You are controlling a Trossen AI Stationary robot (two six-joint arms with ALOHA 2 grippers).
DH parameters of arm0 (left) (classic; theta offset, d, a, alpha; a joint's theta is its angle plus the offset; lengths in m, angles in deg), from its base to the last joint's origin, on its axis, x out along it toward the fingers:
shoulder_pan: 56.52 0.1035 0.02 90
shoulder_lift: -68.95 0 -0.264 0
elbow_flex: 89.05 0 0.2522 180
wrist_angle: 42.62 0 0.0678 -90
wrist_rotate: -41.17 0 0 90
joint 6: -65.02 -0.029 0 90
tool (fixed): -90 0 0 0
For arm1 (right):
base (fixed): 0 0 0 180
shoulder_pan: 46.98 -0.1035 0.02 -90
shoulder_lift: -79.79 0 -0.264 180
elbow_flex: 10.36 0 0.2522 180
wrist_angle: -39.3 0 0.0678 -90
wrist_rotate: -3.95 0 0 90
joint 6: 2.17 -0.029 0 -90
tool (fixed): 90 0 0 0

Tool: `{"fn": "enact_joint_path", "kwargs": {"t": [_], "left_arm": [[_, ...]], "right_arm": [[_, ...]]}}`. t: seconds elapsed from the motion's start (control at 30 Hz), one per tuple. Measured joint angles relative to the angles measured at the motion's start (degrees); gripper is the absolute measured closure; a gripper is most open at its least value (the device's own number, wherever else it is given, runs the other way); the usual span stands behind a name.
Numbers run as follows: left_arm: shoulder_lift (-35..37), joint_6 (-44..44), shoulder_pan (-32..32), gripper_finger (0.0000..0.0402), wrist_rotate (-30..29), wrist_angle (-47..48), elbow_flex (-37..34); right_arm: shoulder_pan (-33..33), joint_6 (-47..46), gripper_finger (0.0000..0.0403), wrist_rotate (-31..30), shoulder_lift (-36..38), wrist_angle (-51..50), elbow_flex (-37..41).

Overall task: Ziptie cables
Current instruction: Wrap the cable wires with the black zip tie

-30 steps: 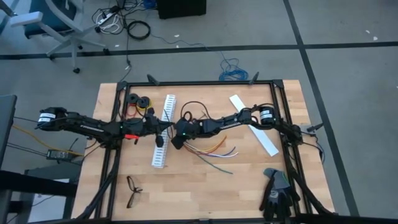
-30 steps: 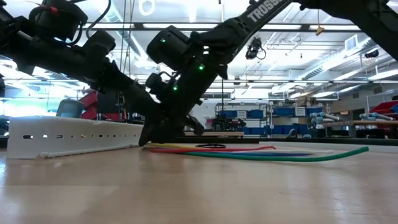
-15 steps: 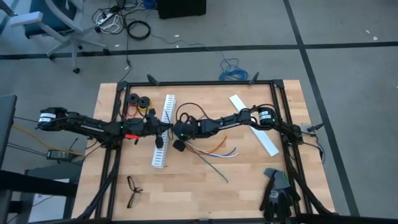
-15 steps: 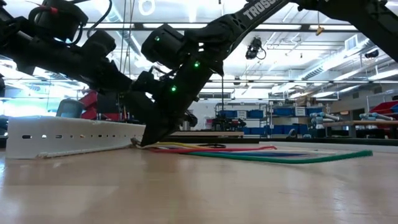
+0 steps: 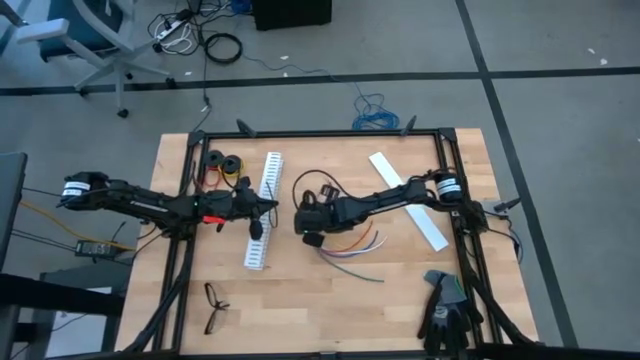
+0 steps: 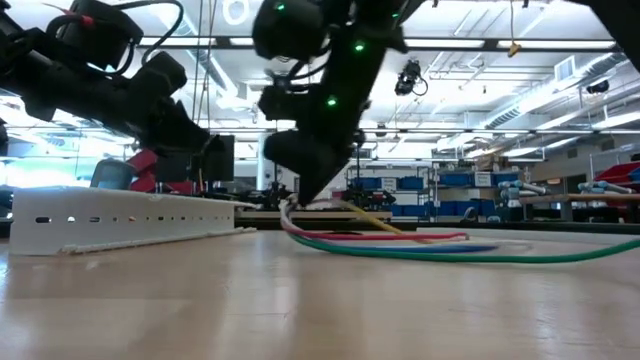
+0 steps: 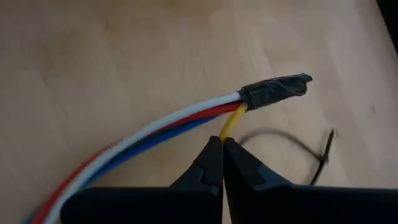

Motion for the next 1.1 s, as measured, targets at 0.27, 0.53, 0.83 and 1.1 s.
{"fn": "enact_joint_path", "kwargs": {"t": [0.27, 0.53, 0.83, 1.1], "left_arm": [[-7.08, 1.99, 0.0, 0.04, 1.3, -4.06, 1.55], [-20.67, 1.21, 0.07, 0.0401, 6.06, -13.44, 8.58], [-31.06, 0.84, 3.36, 0.0401, 6.05, -13.57, 17.51], [-30.92, 1.37, 8.07, 0.0401, 10.3, -13.89, 17.94]], "right_arm": [[-2.16, -4.74, 0.0402, -3.89, 10.33, 6.01, 16.0], [-3.8, -3.39, 0.0402, -4.25, 22.58, 23.77, 35.2], [-1.44, -9.8, 0.0403, -3.35, 31.77, 31.88, 47.48], [2.39, -17.0, 0.0366, 8.26, 31.32, 36.19, 47.68]]}}
